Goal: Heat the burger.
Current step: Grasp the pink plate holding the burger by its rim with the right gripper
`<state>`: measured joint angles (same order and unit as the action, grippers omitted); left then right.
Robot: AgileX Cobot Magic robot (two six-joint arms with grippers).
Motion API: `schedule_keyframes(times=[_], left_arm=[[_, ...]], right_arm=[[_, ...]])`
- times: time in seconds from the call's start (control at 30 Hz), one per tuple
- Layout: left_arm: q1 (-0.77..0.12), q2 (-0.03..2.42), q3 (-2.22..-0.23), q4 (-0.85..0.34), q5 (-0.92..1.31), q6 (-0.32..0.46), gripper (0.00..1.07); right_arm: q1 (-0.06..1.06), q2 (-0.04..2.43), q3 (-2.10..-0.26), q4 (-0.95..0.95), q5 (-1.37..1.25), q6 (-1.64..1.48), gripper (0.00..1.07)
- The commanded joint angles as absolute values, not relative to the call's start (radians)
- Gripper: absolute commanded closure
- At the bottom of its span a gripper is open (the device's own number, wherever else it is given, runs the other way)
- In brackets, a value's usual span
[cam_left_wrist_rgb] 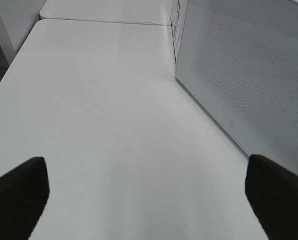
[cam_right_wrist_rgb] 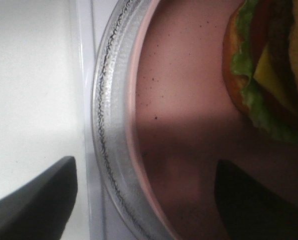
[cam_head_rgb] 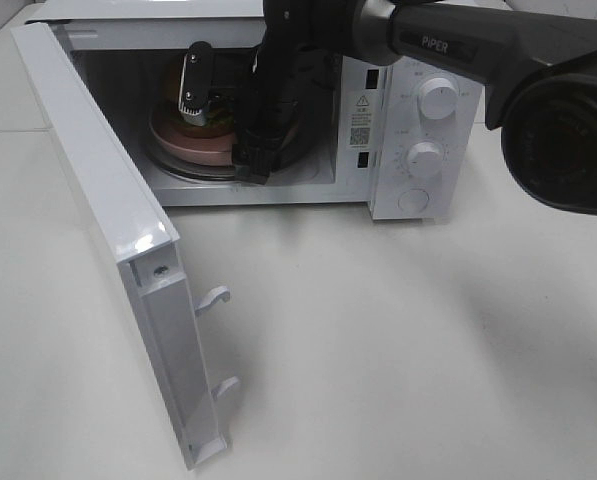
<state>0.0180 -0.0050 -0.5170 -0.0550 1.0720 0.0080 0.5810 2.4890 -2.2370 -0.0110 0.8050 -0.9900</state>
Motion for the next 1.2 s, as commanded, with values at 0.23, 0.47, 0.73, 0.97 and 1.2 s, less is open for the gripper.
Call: schedule_keyframes(times=[0.23,0.47,0.73,0.97,1.2], left_arm=[[0.014,-0.008,-0.518,-0.055,1.072,0.0,0.06],[0.014,-0.008,-0.518,-0.055,1.072,0.0,0.06],[0.014,-0.008,-0.518,-0.055,1.072,0.0,0.06],[0.014,-0.008,-0.518,-0.055,1.072,0.0,0.06],[0.014,-0.008,-0.518,-0.055,1.072,0.0,0.06]], right_arm=[[0.575,2.486,-2.24,-0.021,0.8,-0.98,0.31],[0.575,2.5,-2.24,-0.019,0.803,-0.983,0.31],[0.578,2.506,-2.24,-0.012,0.798,-1.007,0.31],[0.578,2.511,-2.24,-0.011,0.799,-1.008,0.31],[0.588,2.532,-2.24,-0.011,0.797,-1.011,0.31]])
